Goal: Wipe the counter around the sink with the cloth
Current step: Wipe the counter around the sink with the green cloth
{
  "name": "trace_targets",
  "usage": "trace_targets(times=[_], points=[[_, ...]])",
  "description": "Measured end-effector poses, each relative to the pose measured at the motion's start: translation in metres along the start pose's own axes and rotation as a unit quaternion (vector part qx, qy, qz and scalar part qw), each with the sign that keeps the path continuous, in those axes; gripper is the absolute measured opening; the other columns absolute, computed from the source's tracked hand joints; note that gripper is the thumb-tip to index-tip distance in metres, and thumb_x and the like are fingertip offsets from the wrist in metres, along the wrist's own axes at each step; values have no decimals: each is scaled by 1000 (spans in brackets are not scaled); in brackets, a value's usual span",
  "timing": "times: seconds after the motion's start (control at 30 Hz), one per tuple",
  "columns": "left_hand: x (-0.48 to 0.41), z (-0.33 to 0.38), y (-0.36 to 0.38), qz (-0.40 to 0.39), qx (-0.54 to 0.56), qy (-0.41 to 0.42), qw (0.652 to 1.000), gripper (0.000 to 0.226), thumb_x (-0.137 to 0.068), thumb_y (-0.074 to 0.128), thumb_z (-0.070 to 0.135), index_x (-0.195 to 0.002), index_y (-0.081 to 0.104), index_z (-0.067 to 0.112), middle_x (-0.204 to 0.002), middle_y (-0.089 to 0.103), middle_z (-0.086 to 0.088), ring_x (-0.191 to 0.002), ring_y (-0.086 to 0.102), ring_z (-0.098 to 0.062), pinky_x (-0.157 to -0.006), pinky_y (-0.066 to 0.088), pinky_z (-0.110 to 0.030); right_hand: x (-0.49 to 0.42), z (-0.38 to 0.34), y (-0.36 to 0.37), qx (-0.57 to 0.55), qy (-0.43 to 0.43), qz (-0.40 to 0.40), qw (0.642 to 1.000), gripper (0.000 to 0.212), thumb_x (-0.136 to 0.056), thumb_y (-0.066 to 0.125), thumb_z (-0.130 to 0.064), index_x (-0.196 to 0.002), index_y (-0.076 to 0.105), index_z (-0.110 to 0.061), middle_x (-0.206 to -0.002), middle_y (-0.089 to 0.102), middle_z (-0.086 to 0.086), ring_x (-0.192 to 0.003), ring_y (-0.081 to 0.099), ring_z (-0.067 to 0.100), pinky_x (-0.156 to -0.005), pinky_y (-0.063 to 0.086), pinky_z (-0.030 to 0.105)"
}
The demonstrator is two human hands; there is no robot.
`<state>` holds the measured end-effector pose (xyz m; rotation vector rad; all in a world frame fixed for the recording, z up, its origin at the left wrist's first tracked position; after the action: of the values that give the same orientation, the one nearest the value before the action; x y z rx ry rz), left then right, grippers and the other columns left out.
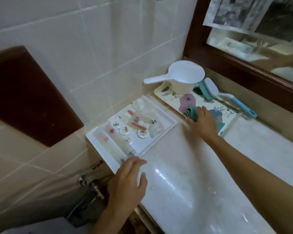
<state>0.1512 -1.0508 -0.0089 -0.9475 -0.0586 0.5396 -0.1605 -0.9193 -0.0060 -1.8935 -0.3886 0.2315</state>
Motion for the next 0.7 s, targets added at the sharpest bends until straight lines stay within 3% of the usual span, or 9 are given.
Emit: trace_targets(times=[0.07,0.17,0.23,0.33,0.43,0.57,0.7], points=[[10,0,21,-61,-25,53,996,40,-86,51,33,-124,60,27,-130,57,12,-116,52,-6,-85,54,-31,2,16,6,-13,-21,-42,999,45,-91,55,-40,-122,51,-8,-126,52,16,-117,48,36,-88,44,45],[19,-1,42,-132,-62,83,986,48,-84,48,38,-130,58,25,-141,52,6,-125,47,-11,-88,50,-31,8,26,15,-32,-22,-20,999,41,-95,51,-30,-130,51,-9,-132,49,16,-119,48,35,-94,42,44],[24,-6,49,-153,-68,85,982,50,-86,48,40,-134,55,25,-148,45,5,-132,43,-14,-92,45,-31,10,22,18,-31,-5,-2,999,39,-96,49,-27,-130,52,-8,-130,49,18,-113,52,36,-89,43,41],[29,-12,53,-157,-52,74,983,51,-90,47,40,-139,50,27,-155,33,10,-141,29,-8,-101,34,-30,12,22,17,-43,8,16,999,31,-93,51,-29,-115,60,-9,-112,58,17,-98,58,36,-74,42,36],[30,-13,56,-147,-35,64,986,52,-89,45,40,-140,50,27,-155,31,13,-143,27,-6,-106,32,-29,13,25,10,-134,48,32,989,26,-90,60,-28,-97,70,-6,-91,68,13,-87,61,31,-70,45,35],[32,-11,60,-150,-30,45,987,57,-88,35,44,-142,44,29,-156,25,15,-145,21,-7,-110,30,-30,6,29,-7,-202,94,30,974,33,-91,61,-27,-70,60,0,-60,52,6,-63,50,21,-52,28,30],[31,-9,59,-167,-32,39,985,68,-84,20,52,-147,34,31,-157,11,18,-145,7,-2,-114,16,-26,16,37,-33,-325,165,94,926,30,-90,61,-23,-68,63,-3,-72,60,10,-74,54,25,-66,43,32]])
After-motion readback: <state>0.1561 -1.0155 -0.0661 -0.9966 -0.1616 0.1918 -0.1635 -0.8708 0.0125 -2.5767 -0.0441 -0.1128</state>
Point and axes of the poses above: each hand's wrist, its own x-axis away from the middle knuckle, its own y-axis out of the palm, z = x × y, the point moved 1 cm from there along -x, towards the middle knuckle
